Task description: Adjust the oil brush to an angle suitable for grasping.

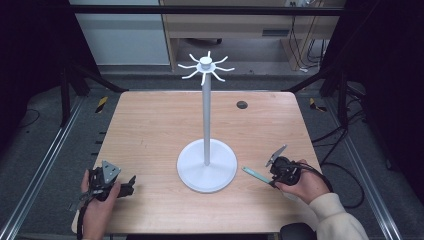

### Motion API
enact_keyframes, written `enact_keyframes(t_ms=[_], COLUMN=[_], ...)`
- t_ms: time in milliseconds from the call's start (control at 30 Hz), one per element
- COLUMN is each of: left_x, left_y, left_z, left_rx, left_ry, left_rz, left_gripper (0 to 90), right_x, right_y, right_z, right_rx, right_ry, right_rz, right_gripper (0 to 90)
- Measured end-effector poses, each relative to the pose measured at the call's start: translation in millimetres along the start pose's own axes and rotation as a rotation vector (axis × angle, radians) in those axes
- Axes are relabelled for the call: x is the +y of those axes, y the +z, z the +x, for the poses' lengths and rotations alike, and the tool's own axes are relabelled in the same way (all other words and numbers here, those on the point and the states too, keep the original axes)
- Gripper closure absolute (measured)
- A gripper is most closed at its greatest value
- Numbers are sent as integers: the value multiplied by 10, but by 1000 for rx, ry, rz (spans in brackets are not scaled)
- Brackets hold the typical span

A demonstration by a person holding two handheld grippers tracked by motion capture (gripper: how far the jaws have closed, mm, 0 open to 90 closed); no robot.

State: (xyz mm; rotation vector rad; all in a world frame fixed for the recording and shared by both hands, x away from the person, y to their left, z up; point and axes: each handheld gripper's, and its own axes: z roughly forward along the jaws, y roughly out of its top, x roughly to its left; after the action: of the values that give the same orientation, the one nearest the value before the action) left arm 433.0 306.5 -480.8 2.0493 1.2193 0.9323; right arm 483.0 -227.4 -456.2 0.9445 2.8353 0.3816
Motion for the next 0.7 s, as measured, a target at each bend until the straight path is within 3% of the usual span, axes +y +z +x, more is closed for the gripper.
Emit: enact_keyframes(t_ms=[367, 700], left_x=[3, 2], left_y=[1, 2], left_z=[-8, -4], left_rx=[-5, -4], left_ry=[2, 2], left_rz=[2, -1], left_gripper=[30, 30], right_x=[43, 52], right_y=[97, 114], right_z=[-38, -73], right_rx=[33, 56], right_ry=[-2, 0], right_rz=[52, 65], right_gripper=[730, 768])
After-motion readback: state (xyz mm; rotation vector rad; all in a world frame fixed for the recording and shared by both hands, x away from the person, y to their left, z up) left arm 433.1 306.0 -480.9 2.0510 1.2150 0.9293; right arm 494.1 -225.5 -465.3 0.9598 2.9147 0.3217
